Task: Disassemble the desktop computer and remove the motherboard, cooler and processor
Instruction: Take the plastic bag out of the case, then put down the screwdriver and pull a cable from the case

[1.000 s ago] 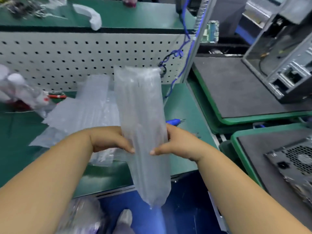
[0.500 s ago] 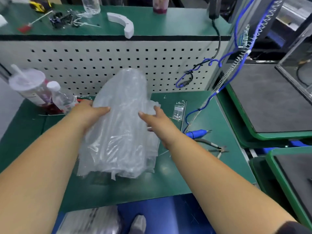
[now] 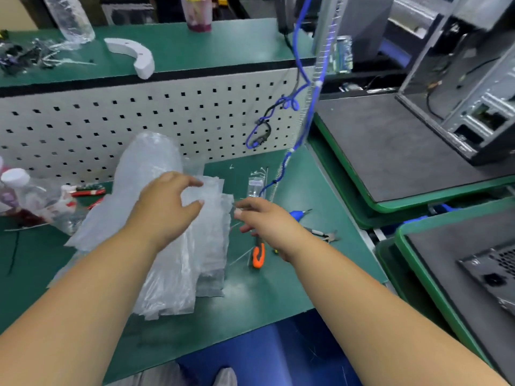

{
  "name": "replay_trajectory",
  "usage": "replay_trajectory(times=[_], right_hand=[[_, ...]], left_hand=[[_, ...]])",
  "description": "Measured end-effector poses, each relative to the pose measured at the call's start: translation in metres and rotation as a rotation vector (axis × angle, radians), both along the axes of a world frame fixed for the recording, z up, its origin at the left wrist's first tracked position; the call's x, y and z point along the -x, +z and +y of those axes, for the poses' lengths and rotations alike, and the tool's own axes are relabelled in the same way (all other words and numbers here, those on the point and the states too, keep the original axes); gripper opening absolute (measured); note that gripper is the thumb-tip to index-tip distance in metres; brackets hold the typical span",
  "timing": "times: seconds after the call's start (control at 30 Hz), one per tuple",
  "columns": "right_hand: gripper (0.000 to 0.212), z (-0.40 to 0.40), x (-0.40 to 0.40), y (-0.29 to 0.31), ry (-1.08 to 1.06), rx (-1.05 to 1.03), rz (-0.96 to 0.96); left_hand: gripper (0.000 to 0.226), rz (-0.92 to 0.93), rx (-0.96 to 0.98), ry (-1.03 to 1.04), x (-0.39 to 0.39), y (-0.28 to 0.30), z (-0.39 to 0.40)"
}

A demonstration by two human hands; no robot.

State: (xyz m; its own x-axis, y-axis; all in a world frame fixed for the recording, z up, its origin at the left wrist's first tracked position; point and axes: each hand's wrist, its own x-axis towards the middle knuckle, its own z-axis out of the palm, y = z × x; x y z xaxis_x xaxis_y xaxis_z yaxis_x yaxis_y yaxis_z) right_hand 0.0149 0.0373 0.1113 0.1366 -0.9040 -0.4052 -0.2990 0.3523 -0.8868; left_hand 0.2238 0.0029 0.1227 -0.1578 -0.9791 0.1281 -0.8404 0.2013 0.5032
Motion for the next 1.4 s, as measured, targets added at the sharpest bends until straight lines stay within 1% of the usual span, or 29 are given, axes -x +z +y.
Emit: replay_trajectory(times=[0.13, 0.27, 0.4, 0.53, 0.67, 0.97, 1.2, 1.4], right_hand=[[0.015, 0.019, 0.037, 0.008, -0.061, 0.010, -0.028], [0.022, 0.041, 0.076, 0.016, -0.168, 0.045, -0.055], [0.021, 0.071, 0.122, 0.026, -0.292, 0.086, -0.054], [0.019, 0.108, 0.175, 0.039, -0.422, 0.121, -0.037], [0.018, 0.156, 0.230, 0.055, -0.548, 0.187, 0.021], [0.018, 0.284, 0.332, 0.094, -0.818, 0.334, 0.160], [0.018, 0.357, 0.377, 0.096, -0.968, 0.326, 0.274], [0.016, 0.383, 0.406, 0.089, -1.085, 0.298, 0.480]], left_hand=[[0.026, 0.032, -0.067, -0.096, 0.040, 0.003, 0.009], [0.016, 0.087, -0.131, -0.181, 0.083, 0.008, 0.018], [0.017, 0.136, -0.194, -0.287, 0.132, 0.015, 0.035], [0.019, 0.198, -0.202, -0.368, 0.185, 0.022, 0.055], [0.023, 0.243, -0.188, -0.479, 0.244, 0.034, 0.078], [0.018, 0.313, -0.161, -0.714, 0.370, 0.059, 0.149], [0.021, 0.313, -0.162, -0.926, 0.442, 0.069, 0.199], [0.020, 0.351, -0.203, -1.019, 0.486, 0.071, 0.195]])
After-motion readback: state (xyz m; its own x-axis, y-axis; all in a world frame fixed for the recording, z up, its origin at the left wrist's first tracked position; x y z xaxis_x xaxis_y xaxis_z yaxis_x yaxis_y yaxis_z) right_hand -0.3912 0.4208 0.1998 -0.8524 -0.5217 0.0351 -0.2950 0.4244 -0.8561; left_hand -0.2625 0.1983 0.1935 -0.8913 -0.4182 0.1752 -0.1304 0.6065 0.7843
